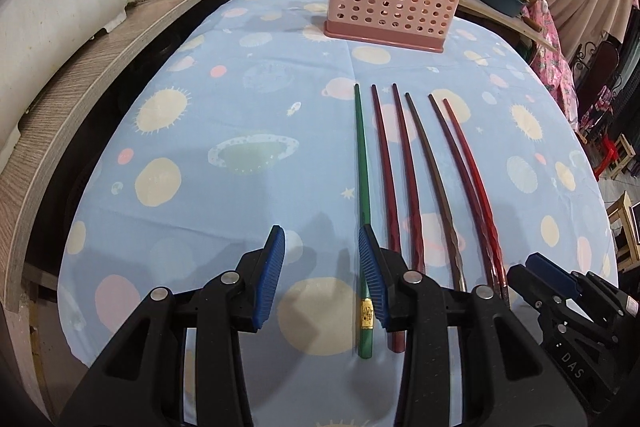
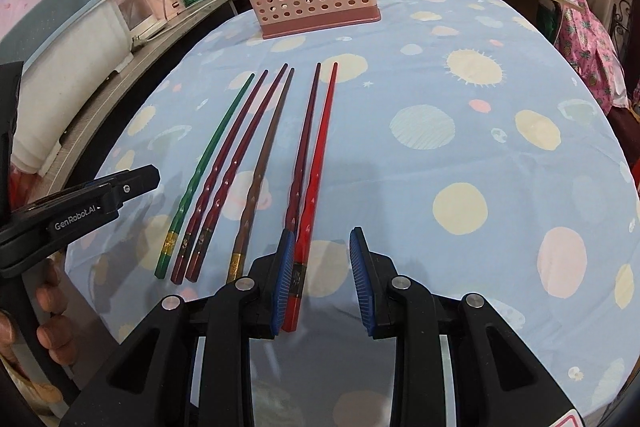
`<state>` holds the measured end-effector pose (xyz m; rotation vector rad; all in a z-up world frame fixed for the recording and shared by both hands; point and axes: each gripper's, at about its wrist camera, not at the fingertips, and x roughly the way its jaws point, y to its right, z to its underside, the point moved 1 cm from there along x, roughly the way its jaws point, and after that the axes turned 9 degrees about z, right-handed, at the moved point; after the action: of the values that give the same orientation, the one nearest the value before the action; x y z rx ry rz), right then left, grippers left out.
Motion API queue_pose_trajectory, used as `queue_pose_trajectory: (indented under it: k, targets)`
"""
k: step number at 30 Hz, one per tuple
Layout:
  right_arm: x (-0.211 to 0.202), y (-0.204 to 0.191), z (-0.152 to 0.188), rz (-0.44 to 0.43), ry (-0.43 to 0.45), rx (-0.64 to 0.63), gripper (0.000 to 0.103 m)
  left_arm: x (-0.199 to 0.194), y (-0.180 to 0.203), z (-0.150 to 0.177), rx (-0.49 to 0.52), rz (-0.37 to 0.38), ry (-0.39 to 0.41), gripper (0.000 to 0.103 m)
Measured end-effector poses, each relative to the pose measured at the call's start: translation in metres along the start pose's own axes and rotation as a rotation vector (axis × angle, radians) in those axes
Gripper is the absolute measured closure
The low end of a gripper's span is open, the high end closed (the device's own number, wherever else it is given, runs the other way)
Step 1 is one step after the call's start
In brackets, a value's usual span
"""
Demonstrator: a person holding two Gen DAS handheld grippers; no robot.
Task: Organize utensils
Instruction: 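Move both open tools back down to the remaining chopsticks, then close the right tool on a red chopstick while the left tool grasps a green chopstick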
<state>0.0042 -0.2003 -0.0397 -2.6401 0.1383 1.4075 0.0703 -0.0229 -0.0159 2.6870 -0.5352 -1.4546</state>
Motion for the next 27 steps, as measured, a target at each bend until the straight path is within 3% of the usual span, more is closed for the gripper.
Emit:
queue_pose_trajectory:
  k: [16, 23, 27]
  targets:
    - [0.0052, -0.0036, 0.0035, 0.025, -0.003, -0.026, 0.078, 0.0029, -0.0021, 0.0057, -0.010, 0.016, -0.023, 0.066]
    - [0.0066, 0.0003, 0.0033, 0.054, -0.003, -0.020, 0.092, 0.0039, -0.0009, 0.0092, -0.008, 0.024, -0.033, 0.065]
    - [0.0070, 0.0034, 0.0033, 0.059, -0.002, -0.010, 0.096, 0.0028, -0.0011, 0.0103, -0.011, 0.031, -0.033, 0.058]
